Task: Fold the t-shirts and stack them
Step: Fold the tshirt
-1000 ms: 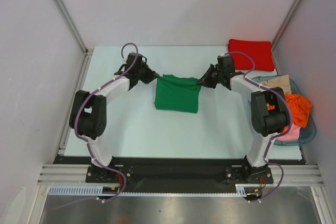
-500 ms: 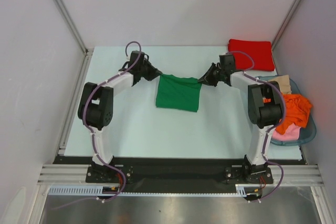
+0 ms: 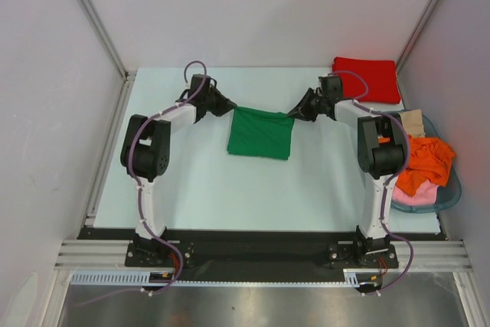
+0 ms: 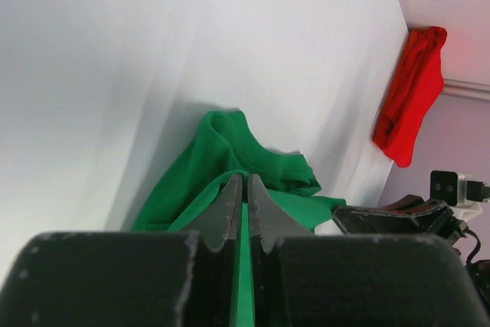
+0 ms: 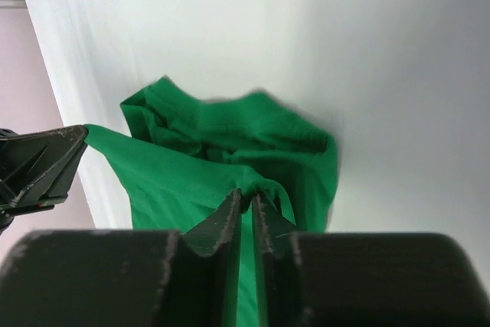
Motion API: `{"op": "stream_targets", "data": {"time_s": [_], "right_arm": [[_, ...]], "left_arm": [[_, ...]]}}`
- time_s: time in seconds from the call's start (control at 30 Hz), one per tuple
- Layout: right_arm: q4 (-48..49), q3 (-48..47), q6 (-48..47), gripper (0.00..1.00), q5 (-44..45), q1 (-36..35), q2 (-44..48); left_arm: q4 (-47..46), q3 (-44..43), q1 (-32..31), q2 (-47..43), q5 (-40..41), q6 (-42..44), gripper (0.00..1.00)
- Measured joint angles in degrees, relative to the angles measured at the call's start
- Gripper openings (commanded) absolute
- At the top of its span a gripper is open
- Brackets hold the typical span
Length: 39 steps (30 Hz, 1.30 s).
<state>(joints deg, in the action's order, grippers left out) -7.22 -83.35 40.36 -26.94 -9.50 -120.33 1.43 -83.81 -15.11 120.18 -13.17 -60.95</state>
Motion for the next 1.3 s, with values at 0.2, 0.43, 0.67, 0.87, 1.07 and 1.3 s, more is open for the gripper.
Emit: {"op": "stream_targets", "data": {"time_s": [0.2,0.43,0.67,0.87,1.07,1.3], "right_arm": [[-0.02,-6.95,-5.14,0.36,-0.92,1.75,-5.73],[0.55,-9.35,-11.54,0.4,-2.8,5.6,-5.68],[10.99,5.09,-8.31,0.26,-10.32,3.45,3.08],[27.36,8.96,0.94,0.15,-17.92,0.42,-1.46],[34.07,4.09,6.14,0.14,-20.65,1.62,-12.39],[34.51,-3.67,8.46,0.14,-23.76,4.46,-19.04]], "left_arm": [[-0.46,-2.38,0.9,2.89,-0.57,2.73,0.3],[4.5,-7.87,2.51,1.92,1.55,13.25,0.43],[-3.98,3.58,-0.59,-8.85,-6.4,17.05,0.42],[-15.96,7.26,-4.81,-3.58,-15.43,15.72,0.4],[-20.39,3.15,-3.17,9.84,-17.55,12.79,0.4],[-21.09,-6.8,-0.2,16.55,-20.2,9.97,0.42]]}}
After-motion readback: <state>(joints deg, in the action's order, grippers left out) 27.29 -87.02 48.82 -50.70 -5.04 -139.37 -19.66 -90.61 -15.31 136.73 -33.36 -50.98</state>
